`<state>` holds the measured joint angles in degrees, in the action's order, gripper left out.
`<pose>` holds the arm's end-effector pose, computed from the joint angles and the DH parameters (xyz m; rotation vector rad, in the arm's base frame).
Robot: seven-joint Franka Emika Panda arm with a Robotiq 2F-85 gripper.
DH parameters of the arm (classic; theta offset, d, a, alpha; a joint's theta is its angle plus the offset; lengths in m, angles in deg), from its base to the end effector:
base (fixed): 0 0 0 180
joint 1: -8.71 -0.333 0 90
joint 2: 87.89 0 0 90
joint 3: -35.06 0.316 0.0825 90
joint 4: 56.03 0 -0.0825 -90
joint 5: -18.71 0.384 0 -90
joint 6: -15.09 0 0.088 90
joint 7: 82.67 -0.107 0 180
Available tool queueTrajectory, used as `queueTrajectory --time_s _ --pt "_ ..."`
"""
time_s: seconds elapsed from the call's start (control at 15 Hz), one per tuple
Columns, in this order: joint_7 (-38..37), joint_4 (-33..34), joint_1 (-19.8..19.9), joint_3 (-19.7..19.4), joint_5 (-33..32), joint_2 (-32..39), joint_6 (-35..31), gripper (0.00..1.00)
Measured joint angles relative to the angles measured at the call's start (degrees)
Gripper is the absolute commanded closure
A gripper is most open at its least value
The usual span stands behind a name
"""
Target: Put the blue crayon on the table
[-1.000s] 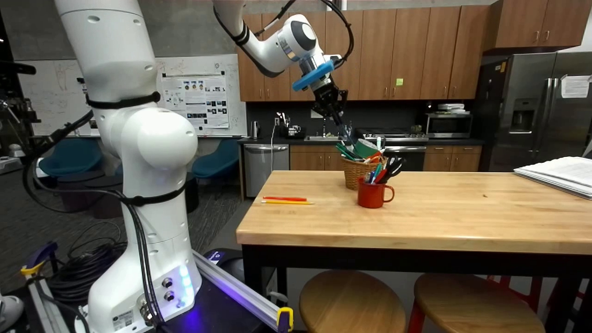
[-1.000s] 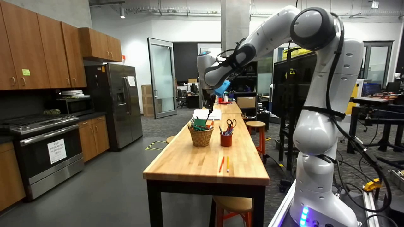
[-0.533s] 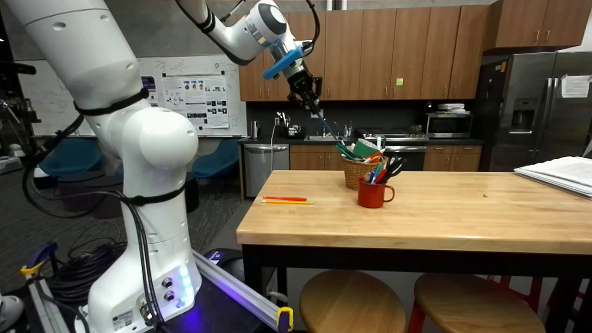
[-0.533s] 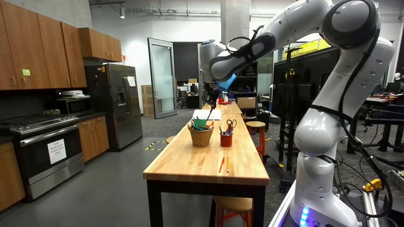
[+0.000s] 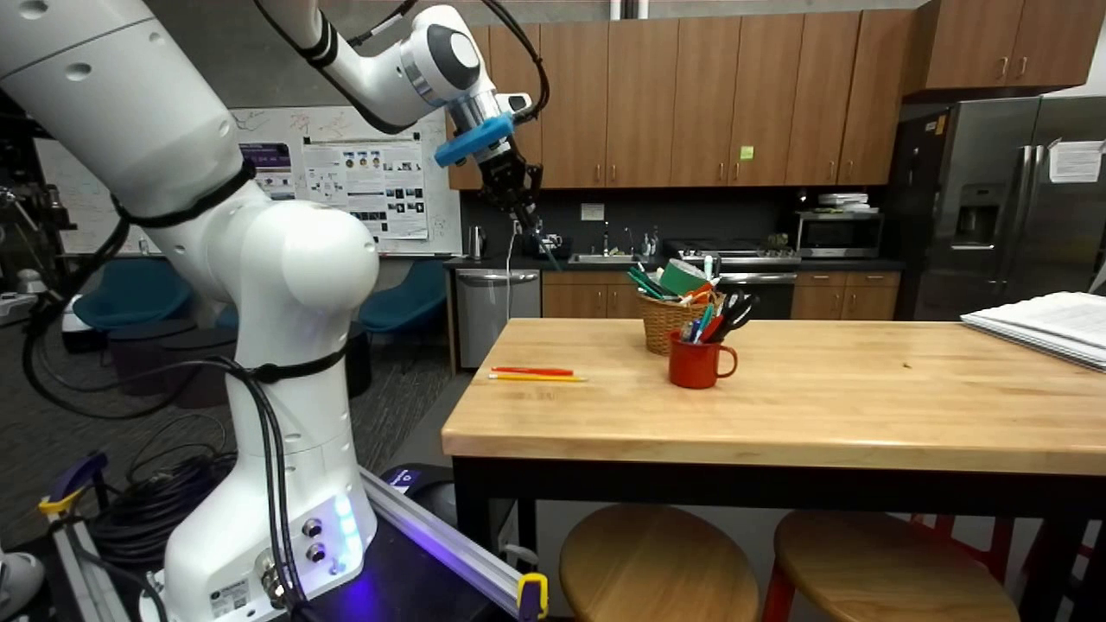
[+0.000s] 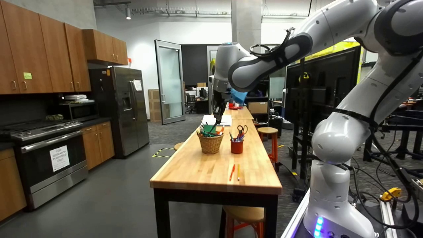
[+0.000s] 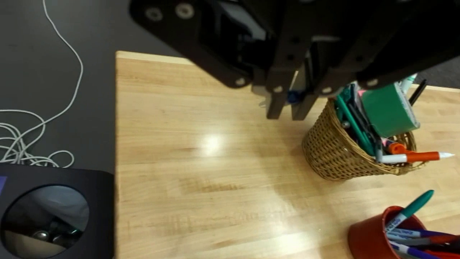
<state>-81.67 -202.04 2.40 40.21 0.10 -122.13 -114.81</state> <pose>0.3886 0.0728 0.5012 2.7498 0.5295 0.4755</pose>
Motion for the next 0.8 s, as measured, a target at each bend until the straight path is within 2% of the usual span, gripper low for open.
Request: queueTrajectory --time_s 0.4,0.8 --pt "5.0 -8.0 -0.1 -1.7 0.1 0.6 -12.5 0.97" --pt "13.3 -11.6 0.0 -5.5 0.1 4.6 -25.3 0.97"
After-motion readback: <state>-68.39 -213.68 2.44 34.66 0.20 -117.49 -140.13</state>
